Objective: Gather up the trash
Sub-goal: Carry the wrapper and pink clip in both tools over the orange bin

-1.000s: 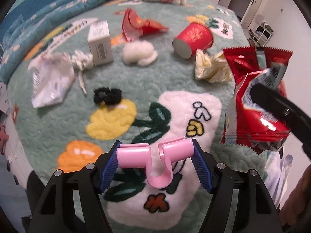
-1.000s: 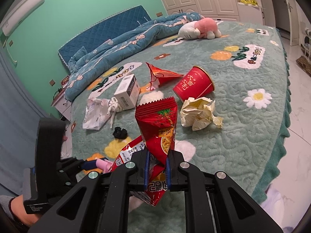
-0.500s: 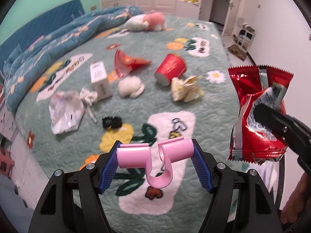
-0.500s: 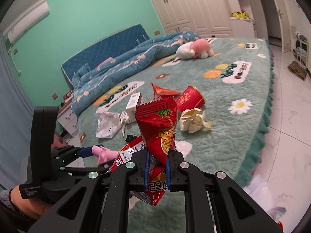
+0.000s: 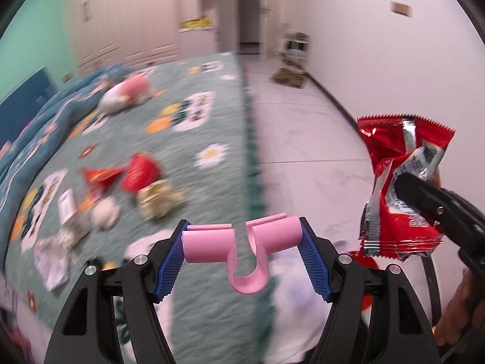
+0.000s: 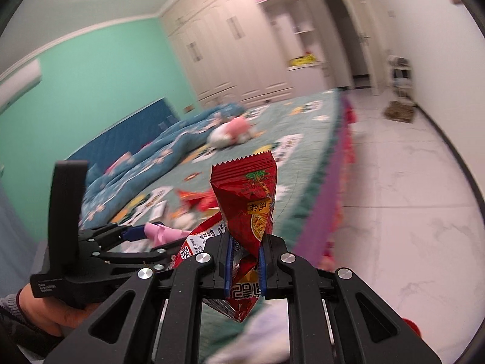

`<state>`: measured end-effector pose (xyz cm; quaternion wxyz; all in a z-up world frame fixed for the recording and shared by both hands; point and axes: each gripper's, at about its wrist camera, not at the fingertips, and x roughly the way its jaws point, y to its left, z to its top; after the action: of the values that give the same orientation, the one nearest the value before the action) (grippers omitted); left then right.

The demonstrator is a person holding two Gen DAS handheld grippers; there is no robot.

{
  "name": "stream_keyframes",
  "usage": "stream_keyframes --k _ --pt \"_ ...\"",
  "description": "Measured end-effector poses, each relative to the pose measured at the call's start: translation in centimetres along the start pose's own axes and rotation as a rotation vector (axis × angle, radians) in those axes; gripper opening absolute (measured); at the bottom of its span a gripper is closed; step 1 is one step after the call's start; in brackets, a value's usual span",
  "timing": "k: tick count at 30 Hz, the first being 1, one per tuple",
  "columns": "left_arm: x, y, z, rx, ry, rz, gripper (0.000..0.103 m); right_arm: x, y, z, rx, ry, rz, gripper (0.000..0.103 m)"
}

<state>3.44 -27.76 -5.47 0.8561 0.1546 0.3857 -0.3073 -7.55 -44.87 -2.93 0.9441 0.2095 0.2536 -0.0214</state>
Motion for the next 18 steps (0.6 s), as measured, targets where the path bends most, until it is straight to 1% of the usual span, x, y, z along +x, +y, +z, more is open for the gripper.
stream_keyframes --k 3,4,6,7,9,11,14,17,18 --pt "1.5 -4.4 0.9 0.079 0.016 -0.079 0.071 -1.9 -3.9 -1.1 0.063 -0.009 -0.087 0.013" --pt "2.0 -5.7 1.0 0.101 0.024 -0.102 0.071 -2.5 -5.6 -1.8 0.090 -0.006 -0.131 0.013" --pt "2.8 -7.7 1.2 0.138 0.035 -0.137 0.071 -2.8 -8.1 -3.0 0.139 0.007 -0.169 0.013" --pt "3.4 -9.0 1.2 0.163 0.041 -0.157 0.071 -3.0 -9.9 -4.0 0.178 0.017 -0.199 0.013" --pt "4.7 -11.4 1.1 0.206 0.064 -0.188 0.071 -2.6 -12.1 -5.6 0.219 0.042 -0.243 0.013" --pt "5.8 -13.1 0.9 0.237 0.087 -0.215 0.071 -2.0 -14.9 -7.7 0.279 0.072 -0.270 0.013" --pt "7.7 -15.2 0.4 0.277 0.124 -0.237 0.071 -0.4 -18.0 -10.4 0.343 0.133 -0.303 0.013" --pt "9.8 -16.8 -0.2 0.303 0.161 -0.262 0.071 0.6 -20.0 -12.8 0.367 0.181 -0.325 0.013" --pt "10.6 -17.5 -0.5 0.307 0.177 -0.280 0.071 0.9 -20.7 -13.7 0.370 0.194 -0.340 0.013"
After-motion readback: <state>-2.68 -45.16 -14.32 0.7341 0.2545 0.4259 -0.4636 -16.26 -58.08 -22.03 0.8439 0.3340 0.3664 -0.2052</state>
